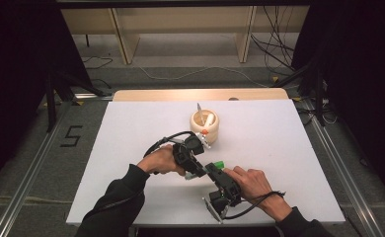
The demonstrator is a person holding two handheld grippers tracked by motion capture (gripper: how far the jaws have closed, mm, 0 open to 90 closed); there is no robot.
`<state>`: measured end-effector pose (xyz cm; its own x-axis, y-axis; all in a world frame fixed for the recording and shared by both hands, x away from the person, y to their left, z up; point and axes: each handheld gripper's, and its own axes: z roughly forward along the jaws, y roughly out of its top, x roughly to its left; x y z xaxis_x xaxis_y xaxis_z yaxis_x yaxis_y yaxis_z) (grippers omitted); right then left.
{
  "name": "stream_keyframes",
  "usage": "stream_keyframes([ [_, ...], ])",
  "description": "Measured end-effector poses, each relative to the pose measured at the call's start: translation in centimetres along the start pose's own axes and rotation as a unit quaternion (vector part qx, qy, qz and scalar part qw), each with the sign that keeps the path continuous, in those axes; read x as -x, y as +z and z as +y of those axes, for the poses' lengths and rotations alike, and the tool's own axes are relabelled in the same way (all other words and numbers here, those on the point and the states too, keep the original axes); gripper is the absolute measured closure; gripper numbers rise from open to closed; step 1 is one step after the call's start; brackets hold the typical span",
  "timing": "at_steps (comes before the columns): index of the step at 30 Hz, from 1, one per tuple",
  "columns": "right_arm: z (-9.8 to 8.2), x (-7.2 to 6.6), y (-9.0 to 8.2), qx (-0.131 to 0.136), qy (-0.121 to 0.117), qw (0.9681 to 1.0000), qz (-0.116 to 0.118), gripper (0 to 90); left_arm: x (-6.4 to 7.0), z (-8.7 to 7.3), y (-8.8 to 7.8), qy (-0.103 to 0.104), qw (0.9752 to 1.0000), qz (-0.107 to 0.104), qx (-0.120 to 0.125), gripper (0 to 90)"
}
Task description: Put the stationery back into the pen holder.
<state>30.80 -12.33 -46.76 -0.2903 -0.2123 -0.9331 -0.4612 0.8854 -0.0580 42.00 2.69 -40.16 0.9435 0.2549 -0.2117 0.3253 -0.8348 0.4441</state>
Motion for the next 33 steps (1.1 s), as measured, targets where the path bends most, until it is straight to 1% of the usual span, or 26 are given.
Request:
stream_keyframes([
  [2,0.0,0.0,0.0,0.004,0.003,1.0,-0.003,65.7,0.0,0.0,0.0,0.0,1.0,-0.001,0.001,76.5],
  [3,-0.1,0.1,0.1,0.003,0.005,1.0,-0.002,62.5,0.0,0.0,0.0,0.001,1.0,-0.003,-0.001,76.6],
  [4,-0.1,0.2,0.1,0.0,0.011,0.9999,-0.002,56.1,0.1,-0.1,0.1,-0.001,1.0,-0.002,0.001,76.6],
  [5,-0.2,0.3,0.1,-0.007,0.015,0.9999,-0.003,53.2,0.1,0.0,0.1,-0.001,1.0,-0.001,0.001,76.6],
  [6,-0.3,0.4,0.1,-0.006,0.019,0.9998,-0.007,51.6,0.1,0.0,0.0,-0.002,1.0,0.001,0.001,76.6],
  [7,-0.4,0.5,0.0,-0.007,0.021,0.9997,-0.004,49.5,0.0,0.0,0.0,-0.001,1.0,0.001,0.002,76.6],
  [9,-0.6,0.6,0.0,-0.009,0.024,0.9996,-0.011,43.5,-0.1,-0.2,-0.2,-0.007,0.9999,0.0,0.008,76.6],
  [11,-0.8,0.7,-0.1,-0.009,0.034,0.9993,-0.012,40.7,-0.2,-0.3,-0.5,-0.01,0.9999,0.004,0.011,76.7],
  [12,-0.9,0.8,-0.2,-0.01,0.032,0.9993,-0.015,38.8,-0.3,-0.4,-0.6,-0.011,0.9998,0.004,0.014,76.6],
  [13,-0.9,0.9,-0.2,-0.012,0.035,0.9992,-0.017,37.5,-0.3,-0.5,-0.8,-0.011,0.9998,0.003,0.015,76.7],
  [14,-1.1,1.0,-0.1,-0.009,0.042,0.9988,-0.023,36.6,-0.3,-0.6,-0.9,-0.017,0.9996,0.006,0.02,76.7],
  [15,-1.1,1.1,-0.2,-0.013,0.049,0.9985,-0.022,36.1,-0.4,-0.6,-1.1,-0.016,0.9996,0.007,0.02,76.7],
  [17,-1.3,1.4,-0.2,-0.015,0.069,0.9972,-0.024,34.0,-0.5,-0.8,-1.2,-0.021,0.9995,0.007,0.025,76.7],
  [18,-1.4,1.5,-0.2,-0.016,0.085,0.9958,-0.029,32.9,-0.6,-0.9,-1.3,-0.019,0.9995,0.006,0.024,76.7],
  [19,-1.5,1.6,-0.2,-0.016,0.099,0.9946,-0.028,32.3,-0.7,-0.9,-1.4,-0.022,0.9994,0.008,0.027,76.6],
  [21,-1.7,2.0,-0.3,-0.017,0.127,0.9915,-0.024,31.8,-0.8,-1.1,-1.6,-0.026,0.9991,0.011,0.03,76.6],
  [23,-1.9,2.4,-0.4,-0.018,0.149,0.9886,-0.016,30.3,-0.9,-1.2,-1.7,-0.034,0.9985,0.014,0.039,76.7],
  [25,-2.2,2.7,-0.5,-0.014,0.187,0.9822,-0.003,29.7,-1.1,-1.3,-2.0,-0.037,0.9979,0.017,0.05,76.6],
  [26,-2.3,2.7,-0.5,-0.013,0.211,0.9773,0.003,29.3,-1.2,-1.4,-2.1,-0.037,0.9976,0.02,0.054,76.6],
  [27,-2.5,2.8,-0.5,-0.012,0.225,0.9742,0.008,28.8,-1.3,-1.5,-2.2,-0.039,0.9974,0.023,0.056,76.7],
  [28,-2.7,2.9,-0.5,-0.015,0.242,0.97,0.011,28.6,-1.3,-1.5,-2.3,-0.045,0.9968,0.024,0.062,76.6],
  [29,-2.9,3.0,-0.5,-0.012,0.254,0.967,0.015,28.2,-1.4,-1.6,-2.3,-0.045,0.9964,0.027,0.067,76.6],
  [30,-3.2,3.1,-0.5,-0.01,0.27,0.9625,0.021,27.8,-1.5,-1.7,-2.4,-0.048,0.9956,0.032,0.074,76.6],
  [31,-3.4,3.2,-0.5,-0.005,0.293,0.9558,0.027,27.4,-1.6,-1.7,-2.5,-0.053,0.9949,0.034,0.078,76.6],
  [32,-3.6,3.3,-0.6,-0.007,0.31,0.9499,0.034,27.4,-1.7,-1.8,-2.6,-0.055,0.9945,0.036,0.081,76.6],
  [33,-3.8,3.4,-0.6,-0.002,0.33,0.9434,0.035,27.1,-1.7,-1.9,-2.7,-0.059,0.9934,0.038,0.09,76.6],
])
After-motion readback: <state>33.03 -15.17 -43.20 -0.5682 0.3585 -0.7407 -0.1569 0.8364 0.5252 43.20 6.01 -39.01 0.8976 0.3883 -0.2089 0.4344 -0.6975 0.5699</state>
